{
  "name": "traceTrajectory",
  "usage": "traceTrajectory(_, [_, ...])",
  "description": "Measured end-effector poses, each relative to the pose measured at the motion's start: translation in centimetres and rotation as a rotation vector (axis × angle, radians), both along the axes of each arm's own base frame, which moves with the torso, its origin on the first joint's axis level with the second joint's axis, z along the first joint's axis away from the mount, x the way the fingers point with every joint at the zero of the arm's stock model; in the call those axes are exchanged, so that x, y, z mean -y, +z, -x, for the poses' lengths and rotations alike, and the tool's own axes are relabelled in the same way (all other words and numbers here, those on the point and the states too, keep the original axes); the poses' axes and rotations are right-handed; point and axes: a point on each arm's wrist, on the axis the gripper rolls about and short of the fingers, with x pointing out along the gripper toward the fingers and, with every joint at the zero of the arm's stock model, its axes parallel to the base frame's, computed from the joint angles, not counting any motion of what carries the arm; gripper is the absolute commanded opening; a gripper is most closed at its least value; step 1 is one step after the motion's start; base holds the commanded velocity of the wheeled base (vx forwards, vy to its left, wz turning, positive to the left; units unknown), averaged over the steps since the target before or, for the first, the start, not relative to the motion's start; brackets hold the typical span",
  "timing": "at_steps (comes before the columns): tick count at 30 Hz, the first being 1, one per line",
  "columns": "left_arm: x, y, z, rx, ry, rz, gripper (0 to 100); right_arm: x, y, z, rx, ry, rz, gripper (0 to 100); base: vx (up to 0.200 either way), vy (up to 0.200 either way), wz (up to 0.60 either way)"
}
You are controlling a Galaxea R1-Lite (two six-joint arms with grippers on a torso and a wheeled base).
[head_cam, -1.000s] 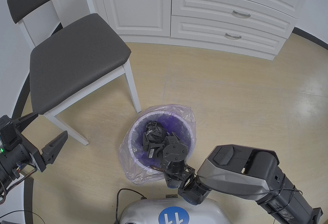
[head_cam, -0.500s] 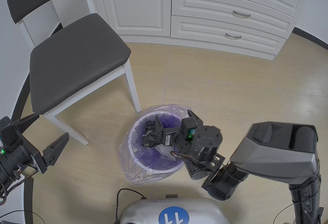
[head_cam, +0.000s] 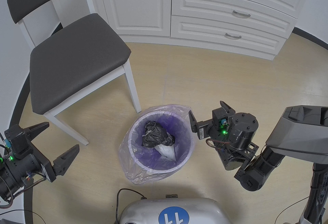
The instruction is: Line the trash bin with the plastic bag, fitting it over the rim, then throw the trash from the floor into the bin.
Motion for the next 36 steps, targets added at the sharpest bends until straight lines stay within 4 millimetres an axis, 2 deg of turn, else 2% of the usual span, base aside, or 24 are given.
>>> traceTrajectory(9, [0.8,-1.9,-1.4,-0.116,-0.008,-0.035,100,1.4,-0.1,-0.9,-0.003,-0.022,0.005,100,0.000,0.000,0.00])
traceTrajectory(16, [2.1,-4.0,-4.2,-0.181,0.002,-0.018,100,2.8,0.5,-1.6,0.007,-0.059,0.004,100,0.000,0.000,0.00])
traceTrajectory(25, [3.7,-8.1,-7.6,-0.205,0.015,0.017,100,4.8,1.4,-2.4,0.012,-0.090,-0.005,100,0.000,0.000,0.00])
traceTrajectory(31, [4.6,-11.0,-9.6,-0.169,0.018,0.046,100,3.9,1.1,-3.8,-0.027,-0.076,-0.106,100,0.000,0.000,0.00])
traceTrajectory(36, [4.9,-14.0,-10.3,-0.238,0.032,0.017,100,2.2,-0.4,-5.5,-0.193,-0.065,-0.213,100,0.000,0.000,0.00])
